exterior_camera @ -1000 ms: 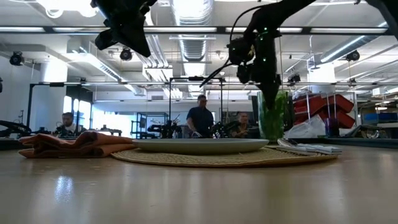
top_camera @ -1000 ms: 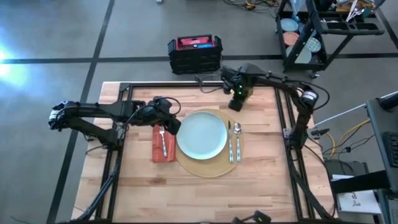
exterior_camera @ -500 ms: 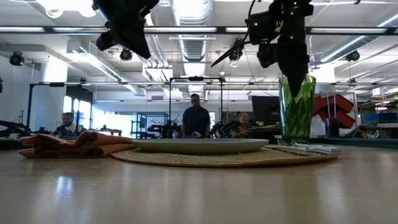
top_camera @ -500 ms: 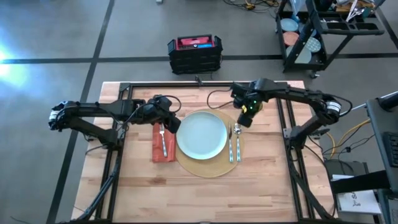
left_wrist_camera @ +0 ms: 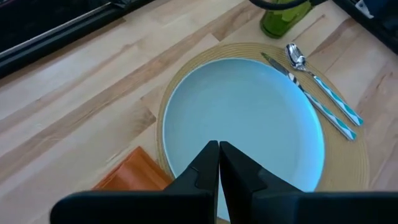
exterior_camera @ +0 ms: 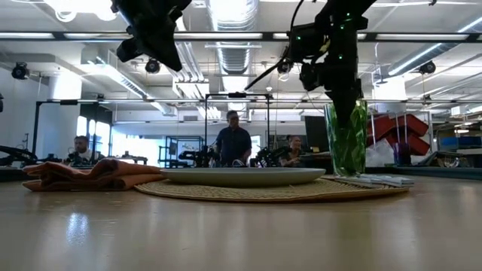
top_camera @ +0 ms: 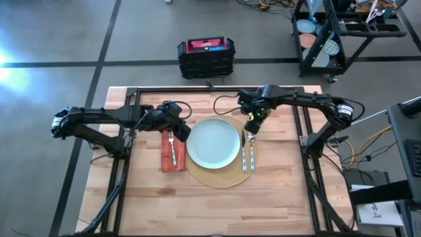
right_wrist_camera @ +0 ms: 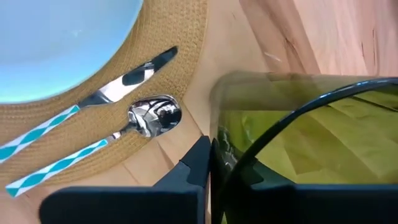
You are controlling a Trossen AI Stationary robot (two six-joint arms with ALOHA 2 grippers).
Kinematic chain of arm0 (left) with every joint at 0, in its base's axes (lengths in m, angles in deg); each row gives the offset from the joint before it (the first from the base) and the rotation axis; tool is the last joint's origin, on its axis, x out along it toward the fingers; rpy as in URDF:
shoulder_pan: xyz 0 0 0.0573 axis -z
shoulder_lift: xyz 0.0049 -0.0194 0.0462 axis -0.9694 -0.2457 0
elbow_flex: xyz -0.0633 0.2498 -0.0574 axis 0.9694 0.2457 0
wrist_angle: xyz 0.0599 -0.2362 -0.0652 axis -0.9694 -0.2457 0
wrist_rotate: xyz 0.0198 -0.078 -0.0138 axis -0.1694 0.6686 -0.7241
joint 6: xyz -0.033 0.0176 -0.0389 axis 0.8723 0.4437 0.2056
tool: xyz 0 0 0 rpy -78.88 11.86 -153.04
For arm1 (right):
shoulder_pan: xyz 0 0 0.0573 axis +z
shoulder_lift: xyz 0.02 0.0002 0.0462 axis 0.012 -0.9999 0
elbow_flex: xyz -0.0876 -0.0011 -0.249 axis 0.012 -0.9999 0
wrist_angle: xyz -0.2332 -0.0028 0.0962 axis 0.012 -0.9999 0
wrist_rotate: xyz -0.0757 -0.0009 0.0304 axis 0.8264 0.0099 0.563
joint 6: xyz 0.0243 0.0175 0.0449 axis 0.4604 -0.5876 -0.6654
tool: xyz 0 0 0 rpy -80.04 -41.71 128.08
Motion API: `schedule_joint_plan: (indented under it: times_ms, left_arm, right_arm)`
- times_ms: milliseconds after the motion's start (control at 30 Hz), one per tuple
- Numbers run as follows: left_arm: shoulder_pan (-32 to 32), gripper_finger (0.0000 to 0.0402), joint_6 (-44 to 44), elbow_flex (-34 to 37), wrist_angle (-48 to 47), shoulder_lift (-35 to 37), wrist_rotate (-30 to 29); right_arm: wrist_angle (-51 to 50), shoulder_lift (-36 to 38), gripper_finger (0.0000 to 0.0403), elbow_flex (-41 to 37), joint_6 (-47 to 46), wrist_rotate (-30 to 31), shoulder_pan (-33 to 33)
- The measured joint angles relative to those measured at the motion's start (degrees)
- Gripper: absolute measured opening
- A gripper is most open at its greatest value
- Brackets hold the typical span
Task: Set table place
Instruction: Adjust the green cup, then return to Home Position
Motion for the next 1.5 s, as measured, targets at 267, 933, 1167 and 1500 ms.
schedule_joint_plan:
  times_ms: [267,933,1167,1500]
  left_arm:
    - [0.07,0.0018,-6.62,0.0,0.24,0.18,2.66]
    - [14.22,0.0103,-29.19,-18.9,-12.47,18.52,-12.45]
    - [16.92,0.0064,-10.73,-13.88,-24.33,22.21,-7.59]
    - [18.34,0.0059,-13.6,13.91,5.54,27.04,-7.83]
  right_arm:
    - [-1.73,3.44,0.0078,4.65,-2.44,-0.05,0.07]
    - [-15.62,36.36,0.0197,15.44,-21.63,6.82,12.14]
    - [-14.47,53.22,0.0144,4.31,-29.03,9.18,20.29]
    - [3.18,71.51,0.0074,-19.69,-28.29,3.73,20.57]
